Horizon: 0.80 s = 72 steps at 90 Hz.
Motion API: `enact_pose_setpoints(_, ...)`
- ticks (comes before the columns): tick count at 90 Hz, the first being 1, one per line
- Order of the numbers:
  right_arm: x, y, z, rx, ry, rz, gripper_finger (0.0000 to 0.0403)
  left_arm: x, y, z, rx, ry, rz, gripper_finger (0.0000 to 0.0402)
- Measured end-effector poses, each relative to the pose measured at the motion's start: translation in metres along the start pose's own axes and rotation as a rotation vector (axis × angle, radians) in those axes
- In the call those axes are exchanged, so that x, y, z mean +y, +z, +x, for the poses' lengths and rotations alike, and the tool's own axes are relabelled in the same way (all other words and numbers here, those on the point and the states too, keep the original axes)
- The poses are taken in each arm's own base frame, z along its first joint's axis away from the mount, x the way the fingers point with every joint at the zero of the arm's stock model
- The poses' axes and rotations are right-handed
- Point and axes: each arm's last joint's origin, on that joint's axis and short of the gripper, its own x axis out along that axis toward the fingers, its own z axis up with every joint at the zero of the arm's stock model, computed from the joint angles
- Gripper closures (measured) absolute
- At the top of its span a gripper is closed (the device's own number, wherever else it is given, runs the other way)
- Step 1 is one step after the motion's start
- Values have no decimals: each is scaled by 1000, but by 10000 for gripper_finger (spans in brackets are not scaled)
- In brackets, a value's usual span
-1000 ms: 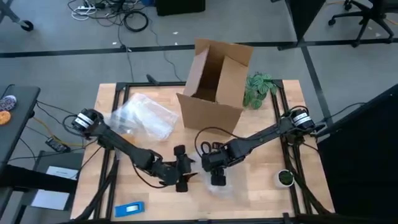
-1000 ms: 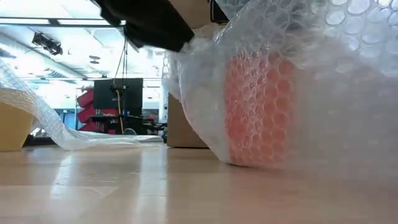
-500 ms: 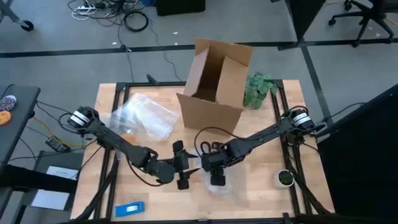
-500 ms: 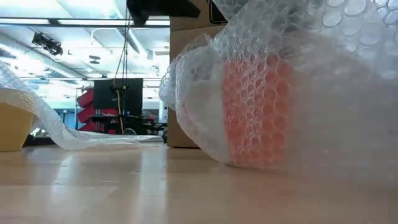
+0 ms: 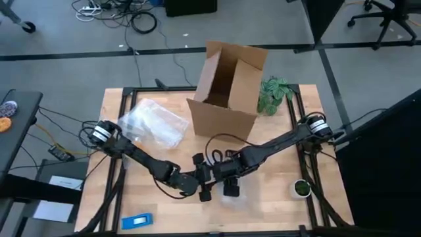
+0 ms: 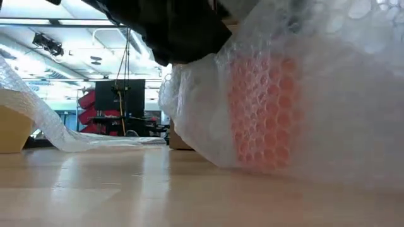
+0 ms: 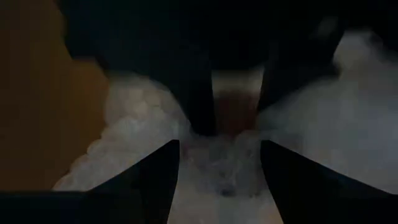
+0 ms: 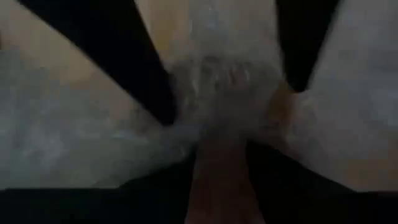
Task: Wrap mug
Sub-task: Wrap the orange mug with transparent bubble wrap
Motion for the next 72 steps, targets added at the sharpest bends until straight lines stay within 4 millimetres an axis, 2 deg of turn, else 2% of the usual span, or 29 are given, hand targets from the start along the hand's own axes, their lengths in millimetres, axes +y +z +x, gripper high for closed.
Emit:
enact_pose_setpoints(33,1,10,-37,35,-48,10,236,0,-1,0,6,0,1,193)
enact_pose_setpoints(42,4,7,-49,69,-75,26,233,0,-1,0,7,0,2,193)
enact_pose_setpoints(52,12,-5,-60,147,-123,76,234,0,-1,0,8,0,3,193)
enact_pose_setpoints(63,22,-27,-67,253,-238,137,235,0,-1,0,8,0,5,193)
enact_pose_setpoints(72,27,-46,-64,329,-328,167,235,0,0,0,3,-3,7,193)
